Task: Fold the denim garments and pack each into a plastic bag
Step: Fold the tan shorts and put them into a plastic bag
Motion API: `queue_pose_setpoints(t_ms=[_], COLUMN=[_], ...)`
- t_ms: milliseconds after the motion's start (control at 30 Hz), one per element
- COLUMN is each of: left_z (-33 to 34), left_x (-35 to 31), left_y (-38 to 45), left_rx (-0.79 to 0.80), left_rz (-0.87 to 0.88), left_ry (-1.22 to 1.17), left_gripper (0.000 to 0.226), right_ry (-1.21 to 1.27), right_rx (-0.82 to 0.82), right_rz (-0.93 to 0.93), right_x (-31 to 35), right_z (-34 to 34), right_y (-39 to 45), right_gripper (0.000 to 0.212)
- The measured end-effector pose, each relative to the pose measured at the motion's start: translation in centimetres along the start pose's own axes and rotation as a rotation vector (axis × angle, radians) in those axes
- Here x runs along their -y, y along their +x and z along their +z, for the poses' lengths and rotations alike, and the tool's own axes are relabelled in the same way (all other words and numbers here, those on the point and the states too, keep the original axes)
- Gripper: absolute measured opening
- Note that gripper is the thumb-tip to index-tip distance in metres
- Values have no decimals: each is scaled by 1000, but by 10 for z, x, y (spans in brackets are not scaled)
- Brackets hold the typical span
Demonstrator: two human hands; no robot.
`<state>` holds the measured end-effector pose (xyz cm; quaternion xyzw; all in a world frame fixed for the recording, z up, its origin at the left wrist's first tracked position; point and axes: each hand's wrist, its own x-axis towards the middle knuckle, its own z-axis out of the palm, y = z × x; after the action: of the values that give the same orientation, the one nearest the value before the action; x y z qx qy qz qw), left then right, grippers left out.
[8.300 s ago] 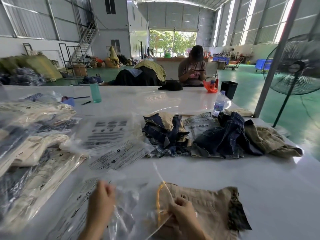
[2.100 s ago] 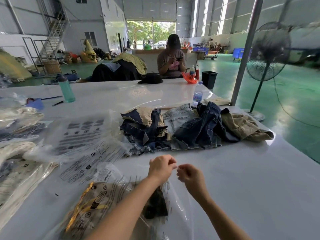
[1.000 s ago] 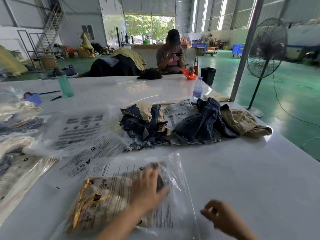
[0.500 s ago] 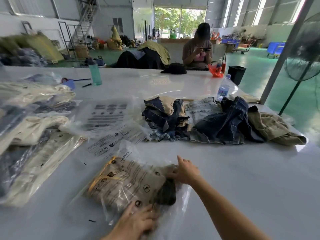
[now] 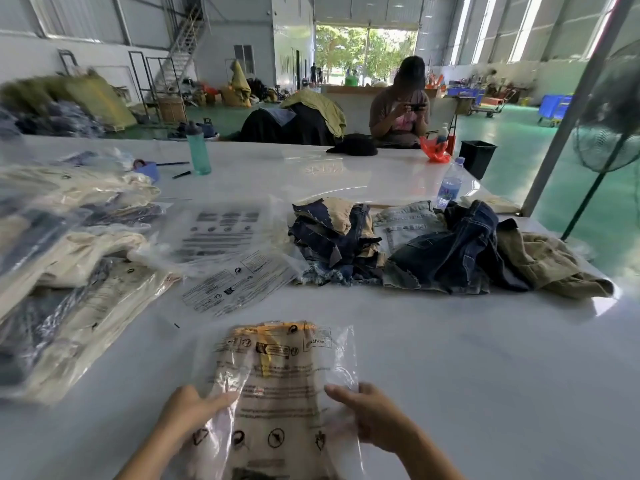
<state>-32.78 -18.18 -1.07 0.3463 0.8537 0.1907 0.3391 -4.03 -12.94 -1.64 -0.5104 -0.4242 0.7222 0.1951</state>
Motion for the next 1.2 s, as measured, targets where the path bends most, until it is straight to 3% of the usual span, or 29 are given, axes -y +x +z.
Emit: queue_pose_setpoints(t_ms=[100, 200, 300, 333, 433, 500, 567, 633, 733, 767, 833, 867, 933, 1000, 1067, 1133, 1200], left_z=[4, -8, -22, -23, -15, -11, -5, 3, 6, 5, 0, -5, -11, -6, 11, 32, 36], left_x=[-18, -45, -69, -73, -73, -62, -47, -37, -40, -42, -46, -48, -50, -52, -47, -39, -33], left_y=[2, 2, 4, 4, 9, 15, 22, 23, 20, 17, 10, 6, -8, -19, -23, -21, -19], left_rx=[140, 32, -342, -392, -211, -57, -24, -70, -173, -196, -155, -49, 241, 378, 303, 54, -138], left_rz=[25, 238, 533, 578, 505, 374, 307, 335, 451, 475, 497, 485, 473, 527, 494, 470, 453], left_ry=[-58, 191, 447, 497, 672, 655, 590, 503, 401, 385, 298, 215, 48, 185, 501, 684, 696], left_gripper=[44, 22, 26, 29, 56, 55, 57, 49, 40, 39, 36, 46, 92, 122, 127, 103, 73], right_ry=[-25, 4, 81, 70, 31, 113, 253, 359, 432, 430, 456, 440, 346, 335, 354, 298, 192], right_rx=[100, -7, -10, 5, 55, 47, -53, -146, -107, -80, -44, -44, -37, 21, 87, 134, 123], right_rz=[-9, -103, -202, -180, -34, 31, 52, 10, -84, -113, -154, -185, -223, -192, -129, -128, -169], right_x=[14, 28, 28, 24, 6, -1, -5, -5, 7, 12, 24, 26, 29, 32, 36, 40, 39], right_z=[29, 45, 55, 56, 55, 49, 43, 44, 58, 64, 73, 76, 86, 99, 109, 109, 101], right_y=[2, 5, 5, 2, -2, -3, 2, 11, 17, 16, 14, 13, 9, 5, 0, -3, -5], right_gripper=[18, 48, 48, 47, 34, 20, 33, 30, 5, 5, 27, 39, 48, 29, 17, 15, 17])
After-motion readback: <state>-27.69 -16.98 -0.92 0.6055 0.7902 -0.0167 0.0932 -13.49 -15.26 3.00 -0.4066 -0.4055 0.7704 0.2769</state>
